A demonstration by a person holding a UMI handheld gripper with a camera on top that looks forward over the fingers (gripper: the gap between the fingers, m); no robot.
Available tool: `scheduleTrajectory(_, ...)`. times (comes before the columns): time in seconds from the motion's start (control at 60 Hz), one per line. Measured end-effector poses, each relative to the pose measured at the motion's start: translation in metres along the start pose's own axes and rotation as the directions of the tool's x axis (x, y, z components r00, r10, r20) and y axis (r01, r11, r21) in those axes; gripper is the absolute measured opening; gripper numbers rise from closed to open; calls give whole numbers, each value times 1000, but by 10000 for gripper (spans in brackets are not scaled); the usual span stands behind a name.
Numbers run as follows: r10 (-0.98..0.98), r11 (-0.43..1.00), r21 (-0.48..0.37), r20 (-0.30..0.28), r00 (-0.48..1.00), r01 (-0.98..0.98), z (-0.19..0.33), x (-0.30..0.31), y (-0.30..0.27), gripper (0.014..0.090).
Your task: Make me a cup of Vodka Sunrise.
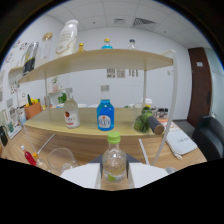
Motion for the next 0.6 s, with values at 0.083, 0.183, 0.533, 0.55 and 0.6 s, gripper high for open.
scheduleTrajectory(0.083, 39, 998, -54, -13, 999, -39, 14, 8, 30, 357)
scheduleTrajectory(0.183, 55, 994, -94, -12, 998, -56, 26, 12, 55, 358)
scheduleTrajectory(0.533, 49, 978, -202, -22, 999, -52, 43, 12, 100, 359)
scheduleTrajectory(0.55, 47, 978, -201, -21, 999, -50, 43, 11, 101, 361)
scheduleTrajectory(0.6, 40, 978, -202, -22, 999, -44, 41, 12, 102, 362)
